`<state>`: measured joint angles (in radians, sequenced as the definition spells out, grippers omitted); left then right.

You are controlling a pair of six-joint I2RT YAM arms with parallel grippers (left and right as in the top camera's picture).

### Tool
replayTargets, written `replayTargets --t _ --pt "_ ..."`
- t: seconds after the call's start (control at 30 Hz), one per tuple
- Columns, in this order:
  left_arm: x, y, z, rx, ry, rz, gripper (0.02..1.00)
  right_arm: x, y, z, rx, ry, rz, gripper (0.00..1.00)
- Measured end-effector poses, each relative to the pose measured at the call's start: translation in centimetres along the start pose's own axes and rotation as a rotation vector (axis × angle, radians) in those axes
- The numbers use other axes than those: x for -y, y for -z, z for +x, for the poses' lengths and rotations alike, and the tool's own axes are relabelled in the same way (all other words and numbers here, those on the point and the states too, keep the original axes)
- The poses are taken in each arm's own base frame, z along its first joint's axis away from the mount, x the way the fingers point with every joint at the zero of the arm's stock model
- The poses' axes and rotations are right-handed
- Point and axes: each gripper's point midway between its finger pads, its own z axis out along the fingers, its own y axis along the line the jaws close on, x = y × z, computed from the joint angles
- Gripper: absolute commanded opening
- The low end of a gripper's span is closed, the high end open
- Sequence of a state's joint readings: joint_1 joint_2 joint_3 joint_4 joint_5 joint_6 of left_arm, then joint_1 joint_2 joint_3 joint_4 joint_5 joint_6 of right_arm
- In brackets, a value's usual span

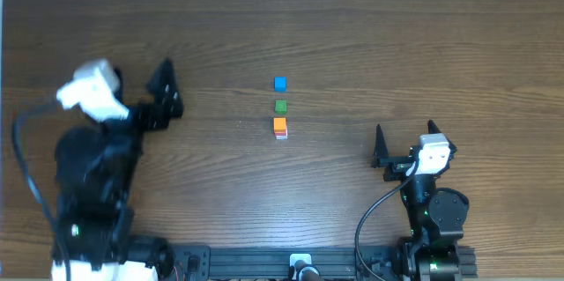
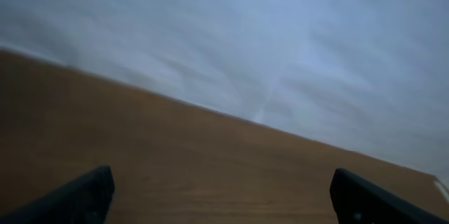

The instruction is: Stack Cubes

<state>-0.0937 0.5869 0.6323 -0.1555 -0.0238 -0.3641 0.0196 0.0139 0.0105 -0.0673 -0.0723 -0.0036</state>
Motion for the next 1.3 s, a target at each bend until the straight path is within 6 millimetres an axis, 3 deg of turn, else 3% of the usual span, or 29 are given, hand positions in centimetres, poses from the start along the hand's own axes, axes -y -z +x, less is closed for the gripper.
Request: replayTargets --t 0.2,0.37,0.6,1.17,1.3 --pt "-3.2 2.4 2.8 0.095 -0.080 -0.014 0.998 0.0 0.0 0.0 0.000 0.000 0.000 0.993" --pt "-3.7 2.9 6.3 0.125 -0.153 0.037 0.998 0.0 0.0 0.0 0.000 0.000 0.000 0.993" --pt "-4.2 2.8 9.5 0.125 -0.202 0.068 0.998 0.0 0.0 0.0 0.000 0.000 0.000 0.991" --pt "-3.9 2.8 11.9 0.104 -0.225 0.127 0.998 0.0 0.0 0.0 0.000 0.000 0.000 0.993" --pt "-4.5 2.6 13.7 0.029 -0.234 0.115 0.996 0.0 0.0 0.0 0.000 0.000 0.000 0.991"
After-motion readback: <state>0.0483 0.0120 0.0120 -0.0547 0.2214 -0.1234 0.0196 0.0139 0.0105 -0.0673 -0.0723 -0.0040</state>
